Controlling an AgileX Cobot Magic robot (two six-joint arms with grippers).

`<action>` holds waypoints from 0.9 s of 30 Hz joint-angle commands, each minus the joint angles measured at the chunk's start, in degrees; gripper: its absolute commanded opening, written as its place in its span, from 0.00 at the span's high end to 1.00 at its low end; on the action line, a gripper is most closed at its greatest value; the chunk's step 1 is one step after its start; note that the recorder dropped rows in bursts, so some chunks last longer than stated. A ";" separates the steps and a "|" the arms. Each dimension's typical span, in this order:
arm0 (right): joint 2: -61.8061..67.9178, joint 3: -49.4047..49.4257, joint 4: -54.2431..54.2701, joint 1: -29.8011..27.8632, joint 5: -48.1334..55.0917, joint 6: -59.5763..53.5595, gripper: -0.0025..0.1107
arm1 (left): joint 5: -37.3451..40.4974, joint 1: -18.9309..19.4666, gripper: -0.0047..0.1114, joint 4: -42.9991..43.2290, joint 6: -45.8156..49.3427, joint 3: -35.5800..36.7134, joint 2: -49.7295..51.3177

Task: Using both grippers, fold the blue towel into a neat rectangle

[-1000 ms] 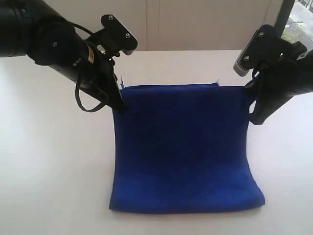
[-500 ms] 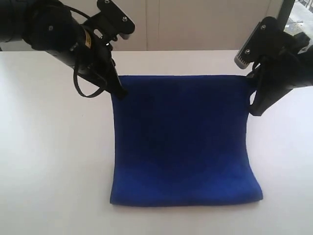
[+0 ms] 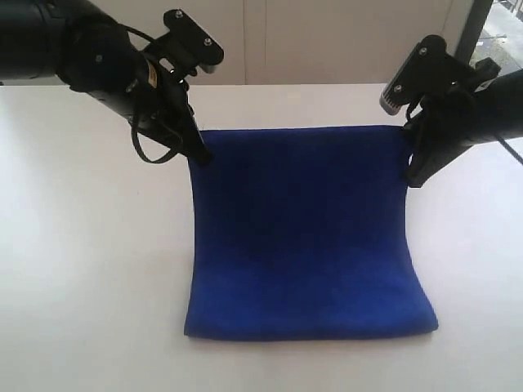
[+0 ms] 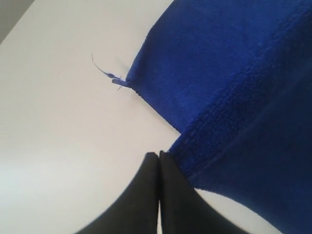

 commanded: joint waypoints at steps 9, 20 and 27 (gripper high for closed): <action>0.14 -3.00 0.08 -0.33 -1.64 -0.17 0.98 | 2.86 2.03 0.96 0.91 -0.50 -4.47 2.35; 3.91 -3.00 0.08 -0.33 -4.23 -0.17 0.98 | 1.48 2.03 0.96 0.91 -0.50 -4.47 4.18; 3.91 -3.00 0.08 -0.33 -4.48 -0.17 0.98 | 0.48 2.03 0.96 0.91 -0.50 -4.47 4.18</action>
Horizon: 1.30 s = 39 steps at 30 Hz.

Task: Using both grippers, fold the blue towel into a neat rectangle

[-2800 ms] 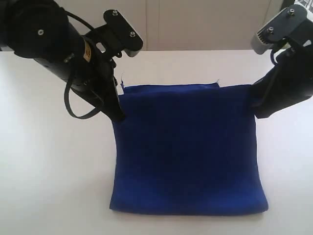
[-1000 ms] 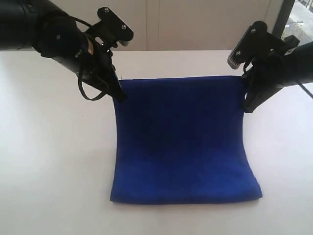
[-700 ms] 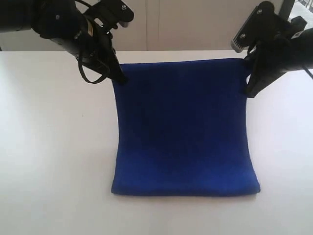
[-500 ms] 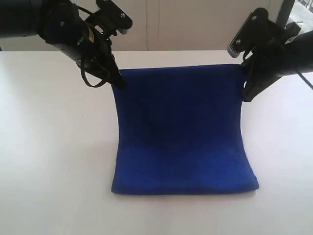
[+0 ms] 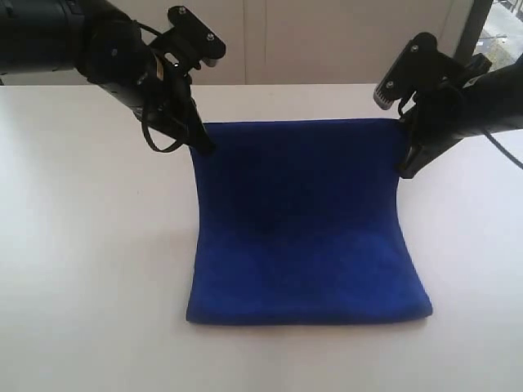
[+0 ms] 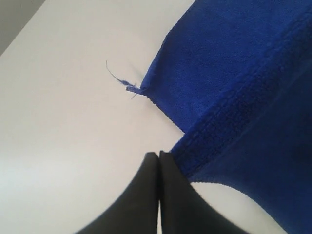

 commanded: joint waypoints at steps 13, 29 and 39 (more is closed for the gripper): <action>4.91 -0.27 0.38 -0.33 -4.79 -0.17 0.98 | -4.04 1.80 0.96 -0.03 -1.51 -0.15 5.76; 15.77 -0.27 0.38 2.59 -14.54 -0.08 0.98 | -7.73 3.94 0.96 -0.52 -4.98 -0.15 12.64; 15.76 -0.27 0.38 2.59 -14.90 0.33 0.98 | -7.24 3.94 0.96 -1.92 -6.54 -2.73 12.64</action>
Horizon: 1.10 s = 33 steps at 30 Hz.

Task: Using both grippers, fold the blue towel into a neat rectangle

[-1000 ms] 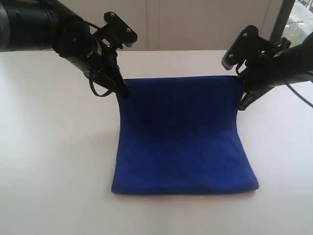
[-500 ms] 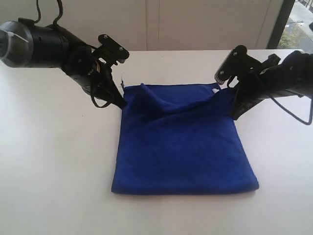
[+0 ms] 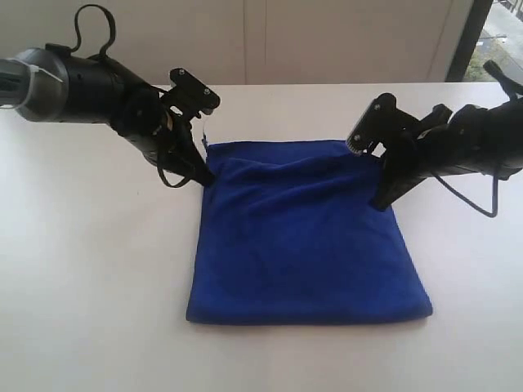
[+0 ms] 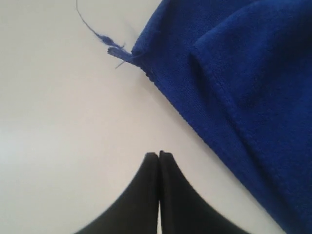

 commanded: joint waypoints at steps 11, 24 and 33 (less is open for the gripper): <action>-0.04 -0.27 0.14 0.06 -0.62 0.36 0.98 | 9.82 5.60 0.96 -17.43 2.00 -14.24 3.14; -0.04 -0.27 0.56 0.06 -0.61 0.36 0.98 | 11.83 7.29 0.96 -42.35 21.14 -22.46 12.25; -0.04 -0.27 0.79 0.06 -0.61 0.36 0.98 | 12.09 7.29 0.96 -47.16 21.26 -24.52 15.73</action>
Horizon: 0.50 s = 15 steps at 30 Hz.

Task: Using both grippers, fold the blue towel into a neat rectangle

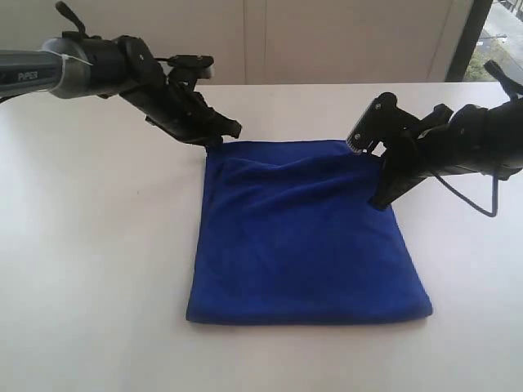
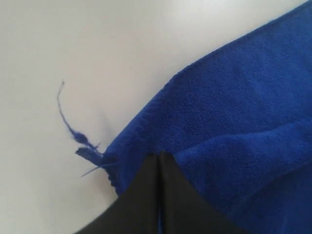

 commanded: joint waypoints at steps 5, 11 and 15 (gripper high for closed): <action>-0.04 -0.27 0.35 0.06 -0.42 0.24 0.98 | 0.63 0.19 0.95 -5.62 3.46 -0.25 0.72; -0.04 -0.27 0.48 0.06 -0.42 0.24 0.98 | 1.29 0.19 0.73 -9.07 6.86 -0.25 1.35; -0.04 -0.27 0.48 0.06 -0.42 0.24 0.98 | 1.43 0.19 0.68 -9.20 7.02 -0.25 1.35</action>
